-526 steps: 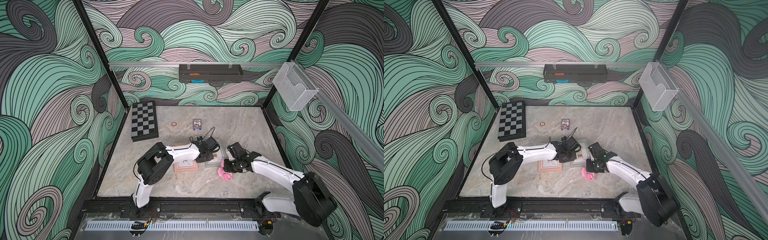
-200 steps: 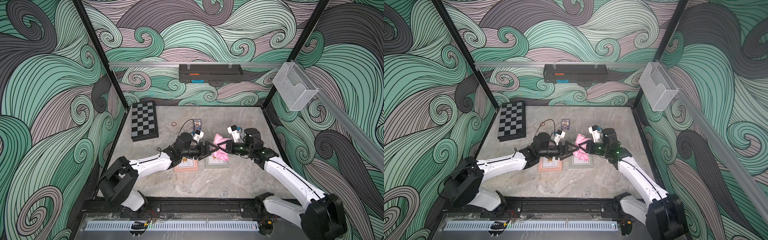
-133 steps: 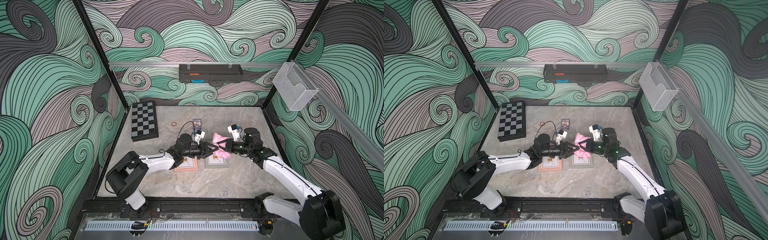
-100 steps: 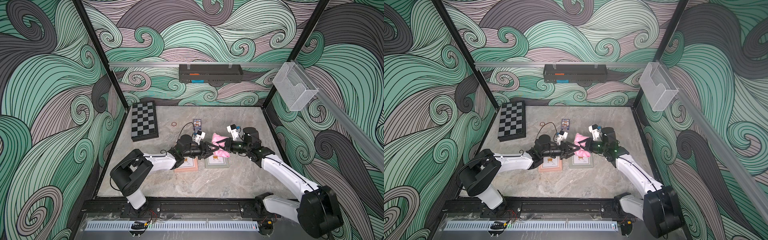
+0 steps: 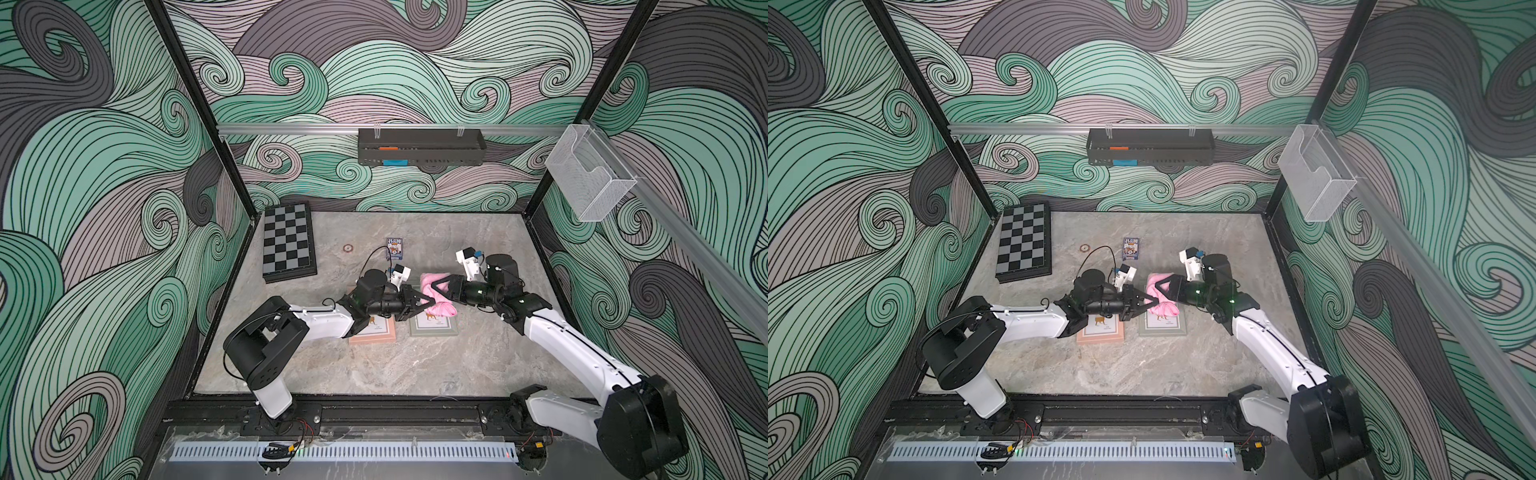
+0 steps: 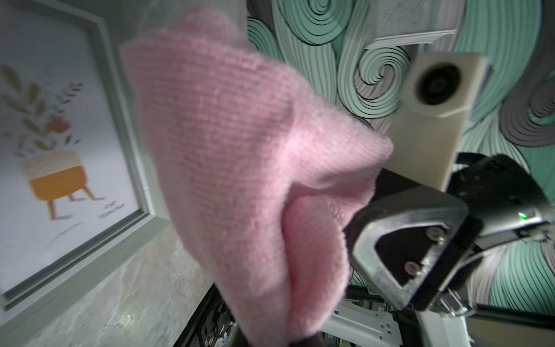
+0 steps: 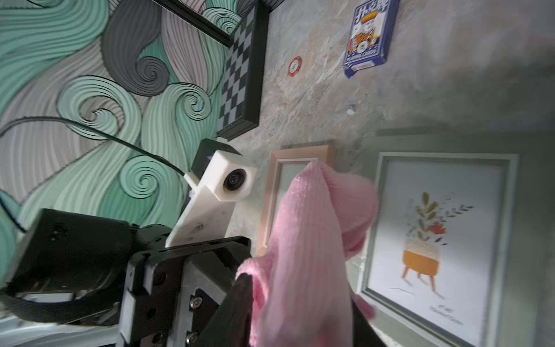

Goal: Wipe the picture frame with a cloth
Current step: Adjust the cleaning item, then wipe the dirt from the picture frame.

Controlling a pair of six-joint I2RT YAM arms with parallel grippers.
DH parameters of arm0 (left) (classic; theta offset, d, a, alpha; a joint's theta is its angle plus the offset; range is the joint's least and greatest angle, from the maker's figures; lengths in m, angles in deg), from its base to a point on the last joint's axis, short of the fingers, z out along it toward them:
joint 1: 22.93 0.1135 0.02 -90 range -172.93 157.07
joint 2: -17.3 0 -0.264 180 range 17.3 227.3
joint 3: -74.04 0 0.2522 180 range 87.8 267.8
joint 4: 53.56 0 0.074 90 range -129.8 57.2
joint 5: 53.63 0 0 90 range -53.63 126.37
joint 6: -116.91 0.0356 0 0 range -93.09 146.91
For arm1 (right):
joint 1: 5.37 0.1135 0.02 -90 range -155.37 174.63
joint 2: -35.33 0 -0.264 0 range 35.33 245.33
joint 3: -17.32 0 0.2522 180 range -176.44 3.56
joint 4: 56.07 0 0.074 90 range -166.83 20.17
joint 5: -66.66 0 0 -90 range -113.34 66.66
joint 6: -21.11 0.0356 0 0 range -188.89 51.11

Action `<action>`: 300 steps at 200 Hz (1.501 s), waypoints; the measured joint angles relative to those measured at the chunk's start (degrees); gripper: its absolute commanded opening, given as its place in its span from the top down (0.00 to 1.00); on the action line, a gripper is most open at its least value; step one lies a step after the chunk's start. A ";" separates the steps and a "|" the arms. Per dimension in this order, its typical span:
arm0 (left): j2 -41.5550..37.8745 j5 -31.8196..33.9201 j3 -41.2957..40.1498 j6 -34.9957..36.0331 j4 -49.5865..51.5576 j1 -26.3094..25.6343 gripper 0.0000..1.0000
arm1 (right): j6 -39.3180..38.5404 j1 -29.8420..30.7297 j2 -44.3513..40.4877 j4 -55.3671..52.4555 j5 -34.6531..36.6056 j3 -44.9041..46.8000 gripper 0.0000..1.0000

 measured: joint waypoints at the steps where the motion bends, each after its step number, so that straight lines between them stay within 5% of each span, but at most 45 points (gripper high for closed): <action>1: -0.07 0.42 0.22 0.46 0.87 0.00 1.00 | -0.15 0.00 0.00 -0.17 0.22 -0.07 0.46; 36: -1.18 22.71 14.21 16.22 37.46 -2.51 1.00 | -5.84 0.07 2.32 -6.54 9.44 -2.54 0.37; 85: -1.79 34.25 20.81 24.02 52.02 -5.05 1.00 | -10.32 0.04 16.50 -12.74 20.63 -6.93 0.35; 163: -1.27 41.40 21.22 26.38 58.86 -5.01 1.00 | -13.88 1.14 31.58 -16.28 25.64 -15.32 0.45; 209: -1.49 42.27 22.97 27.43 60.08 -5.01 1.00 | -13.90 1.38 33.68 -18.45 27.43 -14.53 0.49; 241: -0.42 42.21 28.24 28.44 59.63 -4.61 1.00 | -14.58 1.68 33.81 -18.88 27.47 -14.75 0.63; 256: 1.31 41.64 30.75 28.87 57.66 -4.11 1.00 | -14.67 1.81 33.79 -18.99 27.34 -14.84 0.72; 300: 14.64 37.18 40.26 29.09 51.45 -1.88 1.00 | -15.41 1.88 33.81 -20.02 27.74 -15.30 0.75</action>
